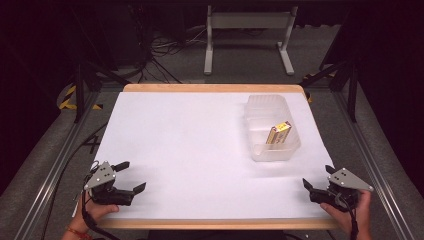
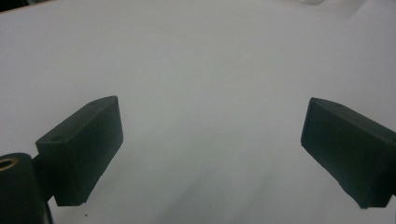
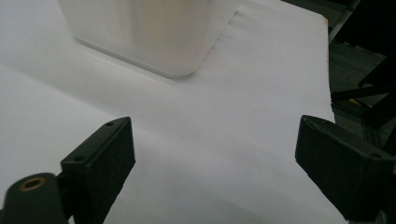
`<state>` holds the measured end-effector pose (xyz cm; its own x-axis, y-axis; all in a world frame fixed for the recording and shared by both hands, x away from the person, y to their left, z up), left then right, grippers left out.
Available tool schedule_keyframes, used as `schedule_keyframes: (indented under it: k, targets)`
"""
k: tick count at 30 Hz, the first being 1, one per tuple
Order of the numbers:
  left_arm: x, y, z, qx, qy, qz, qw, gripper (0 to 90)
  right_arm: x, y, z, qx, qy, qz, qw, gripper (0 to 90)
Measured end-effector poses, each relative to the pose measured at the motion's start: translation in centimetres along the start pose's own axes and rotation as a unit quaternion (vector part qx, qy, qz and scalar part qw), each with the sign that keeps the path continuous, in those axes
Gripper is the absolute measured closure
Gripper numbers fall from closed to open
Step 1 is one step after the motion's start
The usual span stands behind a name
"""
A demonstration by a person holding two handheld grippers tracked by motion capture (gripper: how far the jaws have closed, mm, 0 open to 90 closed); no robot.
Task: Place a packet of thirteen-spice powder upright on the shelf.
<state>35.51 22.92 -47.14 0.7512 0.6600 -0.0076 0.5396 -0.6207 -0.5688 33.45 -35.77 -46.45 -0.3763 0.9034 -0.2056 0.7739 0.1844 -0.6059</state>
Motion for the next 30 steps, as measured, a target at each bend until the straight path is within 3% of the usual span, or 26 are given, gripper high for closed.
schedule_keyframes:
  k: [30]
  targets:
    - [0.13,0.24,-0.08,0.003,0.002,0.002,1.0,6.3,0.73,-0.01,-0.27,0.0,-0.02,0.006,0.9998,11.5]
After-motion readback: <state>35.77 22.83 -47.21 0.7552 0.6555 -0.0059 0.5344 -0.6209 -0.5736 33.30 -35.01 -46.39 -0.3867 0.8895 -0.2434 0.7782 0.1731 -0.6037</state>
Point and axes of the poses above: each handheld gripper's, and its own axes: y roughly forward along the jaws, z roughly out of its underside, x roughly to its left, the point moved 6 cm from there along y, roughly forward along the jaws, and after that the axes turned 7 degrees about x, right-handed, at the moved point
